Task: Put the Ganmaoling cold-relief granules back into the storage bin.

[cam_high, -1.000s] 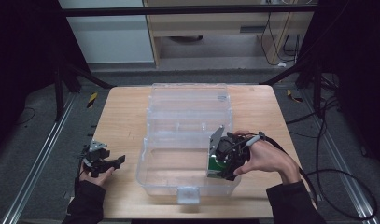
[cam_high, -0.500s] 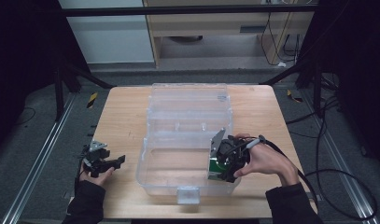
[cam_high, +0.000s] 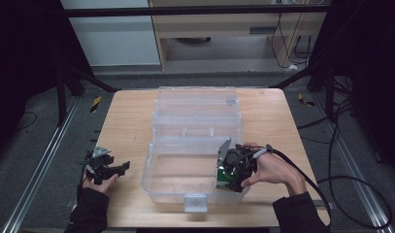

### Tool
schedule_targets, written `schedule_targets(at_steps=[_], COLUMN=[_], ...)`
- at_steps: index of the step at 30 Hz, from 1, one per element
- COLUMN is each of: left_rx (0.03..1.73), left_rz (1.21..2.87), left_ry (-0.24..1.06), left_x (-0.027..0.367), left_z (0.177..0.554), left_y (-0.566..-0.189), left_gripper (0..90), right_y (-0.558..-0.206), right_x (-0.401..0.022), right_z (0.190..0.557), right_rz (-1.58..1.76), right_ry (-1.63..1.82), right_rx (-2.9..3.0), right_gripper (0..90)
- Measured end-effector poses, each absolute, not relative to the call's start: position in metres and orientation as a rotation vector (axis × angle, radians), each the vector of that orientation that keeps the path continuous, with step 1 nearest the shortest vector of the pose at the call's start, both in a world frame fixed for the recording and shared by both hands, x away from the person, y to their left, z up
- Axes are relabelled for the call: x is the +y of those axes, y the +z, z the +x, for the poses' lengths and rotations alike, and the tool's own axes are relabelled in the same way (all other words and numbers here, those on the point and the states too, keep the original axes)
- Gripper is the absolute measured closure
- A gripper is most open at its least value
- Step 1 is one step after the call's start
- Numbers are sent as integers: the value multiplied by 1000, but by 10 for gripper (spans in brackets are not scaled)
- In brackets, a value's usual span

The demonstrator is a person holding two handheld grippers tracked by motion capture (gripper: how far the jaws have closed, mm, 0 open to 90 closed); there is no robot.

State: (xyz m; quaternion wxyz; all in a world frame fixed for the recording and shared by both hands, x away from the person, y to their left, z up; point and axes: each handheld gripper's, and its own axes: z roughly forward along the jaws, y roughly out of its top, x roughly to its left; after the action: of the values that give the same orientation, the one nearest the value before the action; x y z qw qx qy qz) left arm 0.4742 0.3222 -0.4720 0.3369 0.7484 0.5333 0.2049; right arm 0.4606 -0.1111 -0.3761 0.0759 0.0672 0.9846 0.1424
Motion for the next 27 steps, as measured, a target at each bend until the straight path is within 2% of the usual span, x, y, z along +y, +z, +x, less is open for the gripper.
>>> schedule_targets(at_steps=[18,27], left_rx=[1390,1387], left_rz=[1951,1955], left_ry=[535,536], left_x=[322,322], left_z=[474,474], left_y=[-472,-472], left_gripper=[272,272], right_y=[-388,-363], right_x=[-112,-130], right_z=[462,454], right_rz=[217,310], right_ry=[384,539], right_rx=[2970,2885], right_gripper=[135,129])
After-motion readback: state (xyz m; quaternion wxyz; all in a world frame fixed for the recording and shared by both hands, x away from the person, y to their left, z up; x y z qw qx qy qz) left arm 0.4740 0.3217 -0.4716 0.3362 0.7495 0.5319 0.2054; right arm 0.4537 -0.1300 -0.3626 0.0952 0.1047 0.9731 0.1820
